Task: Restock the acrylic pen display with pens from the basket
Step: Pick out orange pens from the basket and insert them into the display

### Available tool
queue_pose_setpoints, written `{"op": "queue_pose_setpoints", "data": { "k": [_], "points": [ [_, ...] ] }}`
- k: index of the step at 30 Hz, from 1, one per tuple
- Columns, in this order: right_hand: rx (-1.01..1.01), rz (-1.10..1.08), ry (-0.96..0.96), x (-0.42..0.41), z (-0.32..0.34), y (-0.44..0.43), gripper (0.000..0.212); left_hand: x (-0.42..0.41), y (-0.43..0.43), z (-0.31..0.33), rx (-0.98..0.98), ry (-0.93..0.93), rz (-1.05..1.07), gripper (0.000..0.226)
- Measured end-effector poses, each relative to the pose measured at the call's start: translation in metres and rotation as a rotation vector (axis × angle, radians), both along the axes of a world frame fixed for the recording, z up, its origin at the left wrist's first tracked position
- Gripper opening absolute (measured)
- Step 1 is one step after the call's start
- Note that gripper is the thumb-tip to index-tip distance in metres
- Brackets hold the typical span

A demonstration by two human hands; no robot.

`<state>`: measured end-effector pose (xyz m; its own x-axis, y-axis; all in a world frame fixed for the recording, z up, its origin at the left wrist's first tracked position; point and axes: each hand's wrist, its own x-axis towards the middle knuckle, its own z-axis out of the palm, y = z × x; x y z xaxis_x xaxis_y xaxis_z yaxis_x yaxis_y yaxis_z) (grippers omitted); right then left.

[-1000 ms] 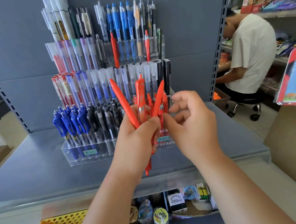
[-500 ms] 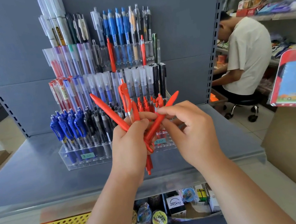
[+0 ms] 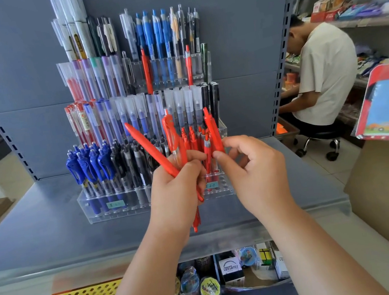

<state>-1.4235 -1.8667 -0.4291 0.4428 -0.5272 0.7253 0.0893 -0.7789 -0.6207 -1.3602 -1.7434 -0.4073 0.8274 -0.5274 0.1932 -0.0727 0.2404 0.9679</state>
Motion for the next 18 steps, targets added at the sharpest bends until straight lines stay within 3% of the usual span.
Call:
{"op": "queue_pose_setpoints", "data": {
  "k": [9, 18],
  "points": [
    [0.142, 0.017, -0.007, 0.001, 0.003, -0.003, 0.009, -0.007, -0.006, -0.006, 0.079, -0.07, -0.061, 0.02],
    [0.22, 0.048, 0.018, -0.002, 0.003, -0.005, 0.005, -0.006, -0.013, -0.01, 0.033, 0.065, -0.089, 0.034]
  ]
}}
